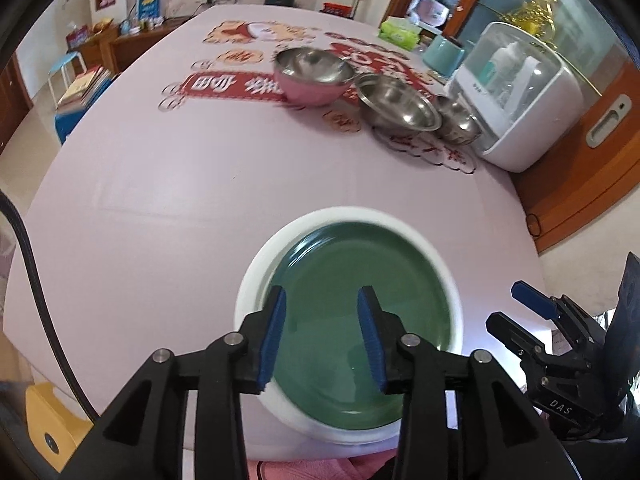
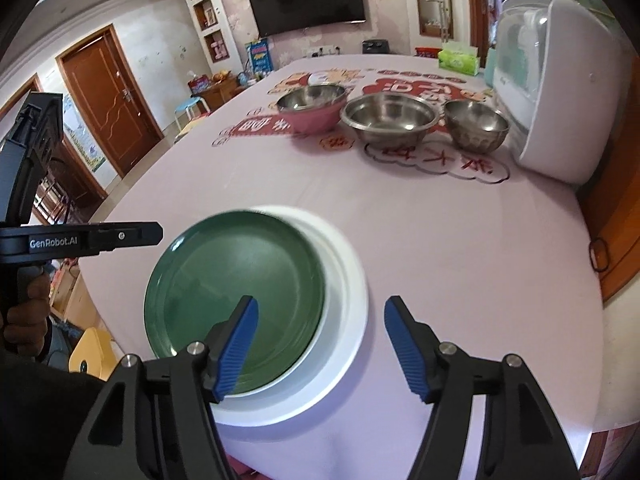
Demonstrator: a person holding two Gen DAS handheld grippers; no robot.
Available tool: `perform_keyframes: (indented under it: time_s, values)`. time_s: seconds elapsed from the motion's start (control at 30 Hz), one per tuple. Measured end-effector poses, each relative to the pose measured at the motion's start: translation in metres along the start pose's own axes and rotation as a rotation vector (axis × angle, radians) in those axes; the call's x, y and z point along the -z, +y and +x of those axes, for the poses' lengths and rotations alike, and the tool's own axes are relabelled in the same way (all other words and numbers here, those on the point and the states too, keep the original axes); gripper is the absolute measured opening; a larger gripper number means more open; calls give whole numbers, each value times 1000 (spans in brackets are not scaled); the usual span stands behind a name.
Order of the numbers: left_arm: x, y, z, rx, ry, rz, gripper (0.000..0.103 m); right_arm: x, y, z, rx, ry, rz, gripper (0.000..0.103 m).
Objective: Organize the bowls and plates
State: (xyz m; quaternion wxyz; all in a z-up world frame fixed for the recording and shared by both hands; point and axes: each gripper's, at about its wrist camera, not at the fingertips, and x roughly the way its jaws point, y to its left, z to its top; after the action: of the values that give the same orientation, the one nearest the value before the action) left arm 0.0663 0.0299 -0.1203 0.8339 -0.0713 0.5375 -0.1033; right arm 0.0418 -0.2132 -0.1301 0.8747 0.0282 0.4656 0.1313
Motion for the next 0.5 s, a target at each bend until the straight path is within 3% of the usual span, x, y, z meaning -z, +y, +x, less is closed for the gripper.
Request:
perform_keyframes:
  time_s: [0.17, 0.33, 0.43, 0.5]
  values:
    - [-16, -26, -9, -7, -32, 68, 48, -20, -17, -17, 64, -32, 70, 70]
    - [-37, -49, -9, -48, -14, 122, 51, -43, -42, -25, 53, -26, 171, 70]
    - [-51, -60, -9, -79, -9, 135, 60, -57, -52, -29, 80, -36, 181, 70]
    - [-61, -67, -7, -97, -6, 152, 61, -68, -57, -30, 91, -43, 185, 70]
